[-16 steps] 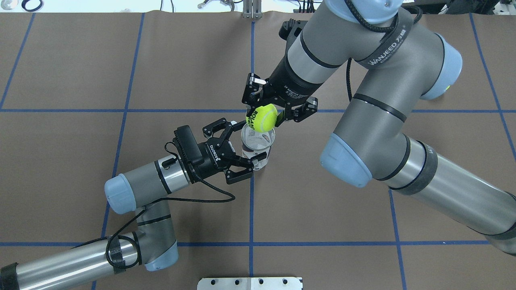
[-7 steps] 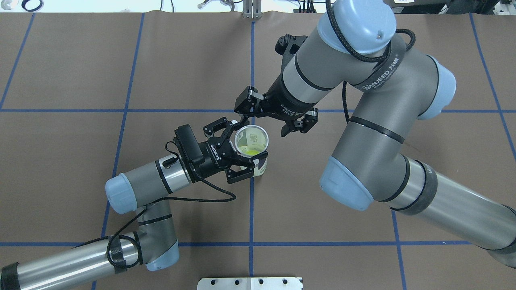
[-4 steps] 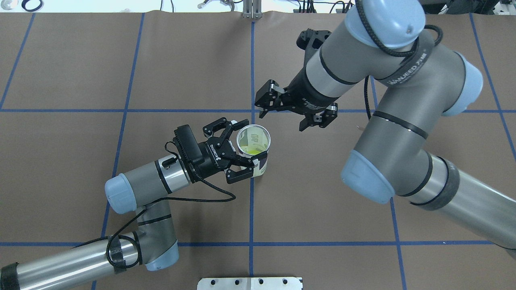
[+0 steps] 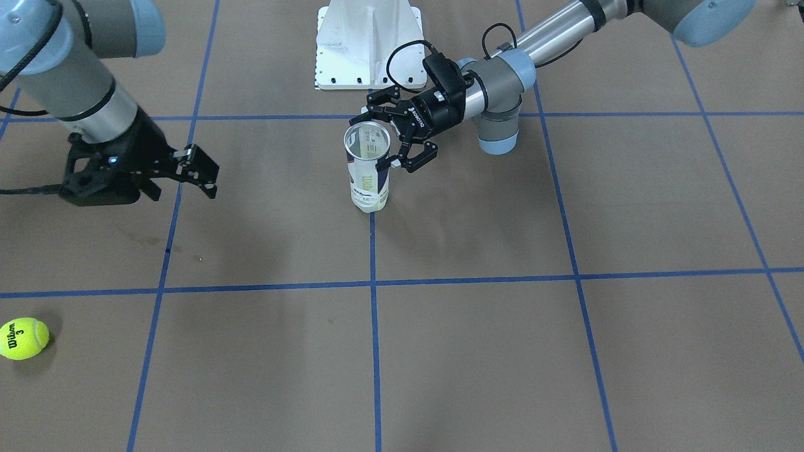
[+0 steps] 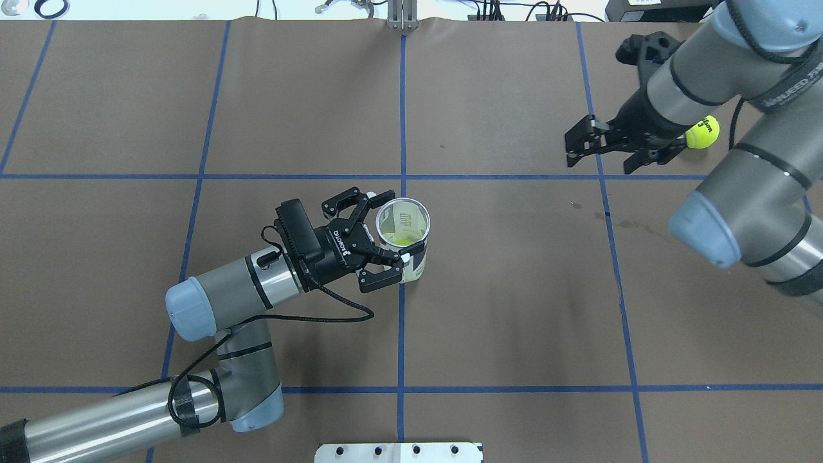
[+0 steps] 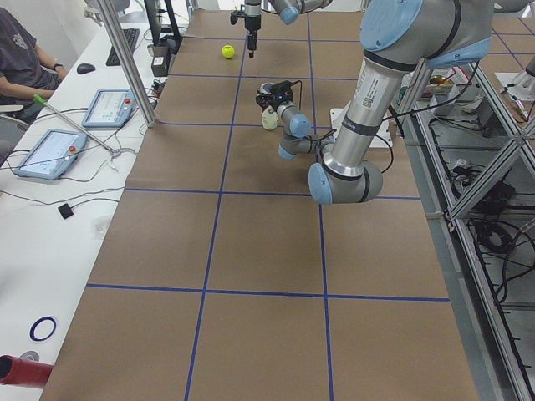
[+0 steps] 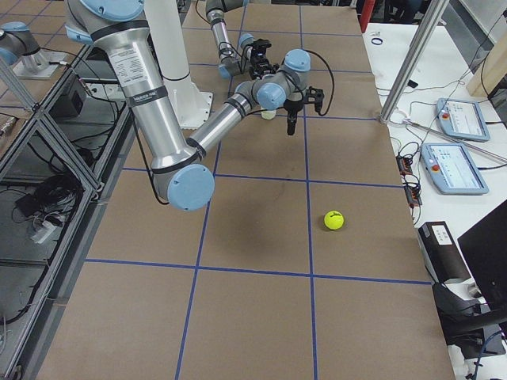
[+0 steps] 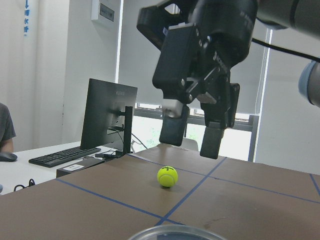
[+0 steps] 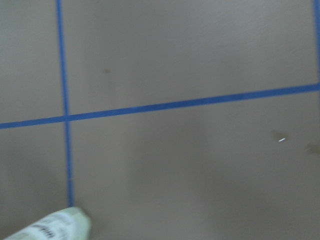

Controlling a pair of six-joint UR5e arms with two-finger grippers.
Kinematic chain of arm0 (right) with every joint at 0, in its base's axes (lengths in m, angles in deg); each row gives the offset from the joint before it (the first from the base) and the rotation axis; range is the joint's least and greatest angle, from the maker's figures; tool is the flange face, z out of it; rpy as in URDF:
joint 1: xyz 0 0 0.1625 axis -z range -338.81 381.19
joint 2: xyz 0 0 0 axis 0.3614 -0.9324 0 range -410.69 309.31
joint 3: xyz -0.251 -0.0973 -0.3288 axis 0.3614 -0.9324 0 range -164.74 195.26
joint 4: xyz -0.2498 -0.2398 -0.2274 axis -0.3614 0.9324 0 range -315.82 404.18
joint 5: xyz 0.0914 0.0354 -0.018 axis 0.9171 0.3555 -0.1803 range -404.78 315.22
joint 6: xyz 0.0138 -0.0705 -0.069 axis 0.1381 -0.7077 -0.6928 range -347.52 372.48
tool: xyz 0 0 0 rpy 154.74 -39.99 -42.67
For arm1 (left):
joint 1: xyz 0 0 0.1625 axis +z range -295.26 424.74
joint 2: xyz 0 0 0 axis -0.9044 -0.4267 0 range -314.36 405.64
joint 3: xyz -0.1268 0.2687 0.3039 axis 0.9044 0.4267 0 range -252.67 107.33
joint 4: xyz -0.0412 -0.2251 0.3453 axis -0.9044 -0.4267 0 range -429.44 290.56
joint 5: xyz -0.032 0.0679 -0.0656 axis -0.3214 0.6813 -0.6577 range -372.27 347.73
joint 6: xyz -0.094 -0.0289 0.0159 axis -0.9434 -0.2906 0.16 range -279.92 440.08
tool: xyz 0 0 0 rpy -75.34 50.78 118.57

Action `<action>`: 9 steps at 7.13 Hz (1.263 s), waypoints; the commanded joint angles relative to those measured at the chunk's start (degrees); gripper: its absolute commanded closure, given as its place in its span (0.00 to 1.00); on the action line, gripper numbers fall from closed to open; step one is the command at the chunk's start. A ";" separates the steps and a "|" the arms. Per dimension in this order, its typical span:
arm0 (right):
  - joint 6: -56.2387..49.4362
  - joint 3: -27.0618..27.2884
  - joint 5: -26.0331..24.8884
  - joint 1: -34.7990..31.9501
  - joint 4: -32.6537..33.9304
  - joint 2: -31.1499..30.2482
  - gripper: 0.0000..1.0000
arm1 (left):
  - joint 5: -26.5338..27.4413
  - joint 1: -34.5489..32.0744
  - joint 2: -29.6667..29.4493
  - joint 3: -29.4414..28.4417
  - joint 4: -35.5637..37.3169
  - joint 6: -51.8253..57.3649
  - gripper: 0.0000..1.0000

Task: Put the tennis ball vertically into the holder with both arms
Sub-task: 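Move the right gripper to the other yellow ball and grasp it, then grasp the second yellow ball with the right gripper and lift it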

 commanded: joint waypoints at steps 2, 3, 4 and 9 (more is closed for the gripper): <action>-18.61 -17.00 3.68 -11.61 -0.62 -0.65 0.01 | 0.00 -0.01 0.01 0.09 -0.01 0.00 0.00; -18.47 -21.92 3.50 -12.67 -0.63 1.01 0.01 | 0.00 -0.01 0.01 0.09 -0.10 0.00 0.00; -18.20 -26.67 2.98 -12.77 -0.80 3.55 0.01 | 0.00 -0.01 0.01 0.09 -0.10 0.00 0.00; -18.29 -41.22 -6.33 -10.75 -16.71 5.77 0.01 | 0.00 -0.01 0.18 0.09 -0.10 0.00 0.00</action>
